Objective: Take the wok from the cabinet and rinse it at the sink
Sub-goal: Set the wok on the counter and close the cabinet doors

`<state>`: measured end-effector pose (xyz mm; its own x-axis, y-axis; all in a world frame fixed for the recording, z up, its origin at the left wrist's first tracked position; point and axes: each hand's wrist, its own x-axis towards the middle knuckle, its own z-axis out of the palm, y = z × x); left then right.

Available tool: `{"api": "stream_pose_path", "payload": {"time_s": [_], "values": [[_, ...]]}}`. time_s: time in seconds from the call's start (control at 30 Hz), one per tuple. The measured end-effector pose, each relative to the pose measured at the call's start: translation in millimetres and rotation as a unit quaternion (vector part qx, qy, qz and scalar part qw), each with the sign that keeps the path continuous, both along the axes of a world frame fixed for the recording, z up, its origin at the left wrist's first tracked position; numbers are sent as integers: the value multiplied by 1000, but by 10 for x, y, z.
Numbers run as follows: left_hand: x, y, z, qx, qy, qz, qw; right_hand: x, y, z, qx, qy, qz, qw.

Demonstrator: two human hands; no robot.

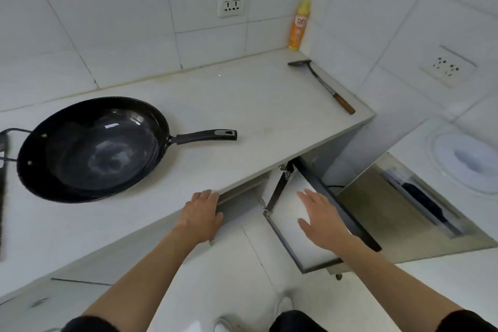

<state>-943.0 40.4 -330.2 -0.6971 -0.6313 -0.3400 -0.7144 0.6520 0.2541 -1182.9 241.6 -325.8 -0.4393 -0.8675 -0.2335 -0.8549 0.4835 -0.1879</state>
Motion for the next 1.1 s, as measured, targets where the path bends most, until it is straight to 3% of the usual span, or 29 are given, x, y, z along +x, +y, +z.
{"api": "stream_pose_path", "payload": {"time_s": [0.6,1.1], "values": [[-612,-241,-492,-30,-15,5,999,-1141,204,-691,103,-48,-97,989],[-676,-226,-458,-51,-43,21,998,-828,224,-873,75,-78,-53,993]]}}
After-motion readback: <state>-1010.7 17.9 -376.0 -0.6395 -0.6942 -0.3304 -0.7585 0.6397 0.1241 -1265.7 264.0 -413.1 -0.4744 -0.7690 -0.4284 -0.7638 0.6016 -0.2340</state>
